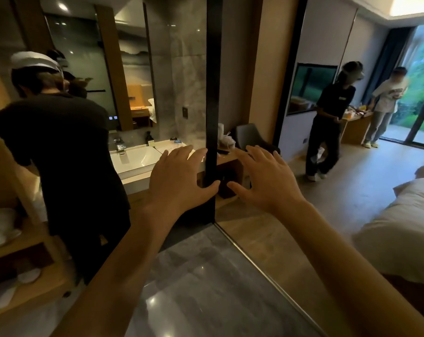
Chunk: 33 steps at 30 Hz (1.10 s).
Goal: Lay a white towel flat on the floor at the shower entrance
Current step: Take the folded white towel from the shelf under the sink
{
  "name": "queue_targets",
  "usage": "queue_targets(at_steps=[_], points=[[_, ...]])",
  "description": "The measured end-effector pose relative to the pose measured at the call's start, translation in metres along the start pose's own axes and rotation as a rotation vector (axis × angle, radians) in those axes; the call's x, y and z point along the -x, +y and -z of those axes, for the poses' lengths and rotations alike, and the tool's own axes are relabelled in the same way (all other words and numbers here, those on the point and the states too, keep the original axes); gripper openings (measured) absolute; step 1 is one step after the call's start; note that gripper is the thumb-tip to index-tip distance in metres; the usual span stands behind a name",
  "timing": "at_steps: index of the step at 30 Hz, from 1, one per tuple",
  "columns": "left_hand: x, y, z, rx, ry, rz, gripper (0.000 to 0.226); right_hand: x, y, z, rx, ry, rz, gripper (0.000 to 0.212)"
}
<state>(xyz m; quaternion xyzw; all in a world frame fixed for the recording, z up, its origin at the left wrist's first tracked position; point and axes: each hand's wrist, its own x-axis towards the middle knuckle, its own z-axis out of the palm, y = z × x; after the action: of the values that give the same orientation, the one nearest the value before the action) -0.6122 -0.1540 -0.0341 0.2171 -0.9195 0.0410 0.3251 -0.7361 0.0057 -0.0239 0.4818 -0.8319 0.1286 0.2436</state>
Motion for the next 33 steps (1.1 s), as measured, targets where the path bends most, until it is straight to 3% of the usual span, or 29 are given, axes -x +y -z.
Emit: queue_targets(at_steps=[11, 25, 33], points=[[-0.099, -0.029, -0.081, 0.045, -0.102, 0.001, 0.075, -0.100, 0.046, -0.071, -0.028, -0.065, -0.004, 0.066], [-0.229, -0.069, -0.184, 0.064, -0.050, 0.019, 0.078, -0.236, 0.108, -0.160, -0.039, -0.076, -0.012, 0.064], [-0.303, -0.064, -0.249, -0.065, -0.096, 0.029, 0.077, -0.317, 0.174, -0.224, -0.060, -0.086, 0.063, 0.064]])
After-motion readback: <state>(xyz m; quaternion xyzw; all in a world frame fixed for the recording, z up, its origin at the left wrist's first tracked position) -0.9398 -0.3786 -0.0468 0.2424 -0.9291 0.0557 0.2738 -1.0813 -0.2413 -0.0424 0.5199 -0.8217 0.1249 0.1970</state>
